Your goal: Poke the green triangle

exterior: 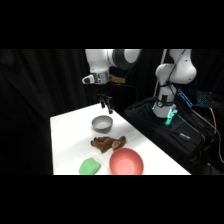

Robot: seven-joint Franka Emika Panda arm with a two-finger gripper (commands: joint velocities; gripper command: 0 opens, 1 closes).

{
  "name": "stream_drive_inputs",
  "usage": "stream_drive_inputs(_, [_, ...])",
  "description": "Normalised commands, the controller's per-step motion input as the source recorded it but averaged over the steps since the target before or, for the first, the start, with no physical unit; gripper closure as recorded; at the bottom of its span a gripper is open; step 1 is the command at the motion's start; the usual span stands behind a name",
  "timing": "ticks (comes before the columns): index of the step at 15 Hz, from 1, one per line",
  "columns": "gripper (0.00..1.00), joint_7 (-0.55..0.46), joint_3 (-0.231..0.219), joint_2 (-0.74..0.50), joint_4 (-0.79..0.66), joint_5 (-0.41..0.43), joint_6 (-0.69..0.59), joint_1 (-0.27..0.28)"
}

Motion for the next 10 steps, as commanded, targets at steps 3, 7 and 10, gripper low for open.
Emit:
stream_drive_inputs(3, [0.0, 0.01, 0.034, 0.03, 0.07, 0.02, -0.02, -0.005])
stream_drive_inputs(7, [0.0, 0.13, 0.084, 0.19, 0.35, 0.027, -0.09, 0.057])
stream_drive_inputs(10, [0.0, 0.21, 0.087, 0.36, 0.57, -0.032, -0.17, 0.091])
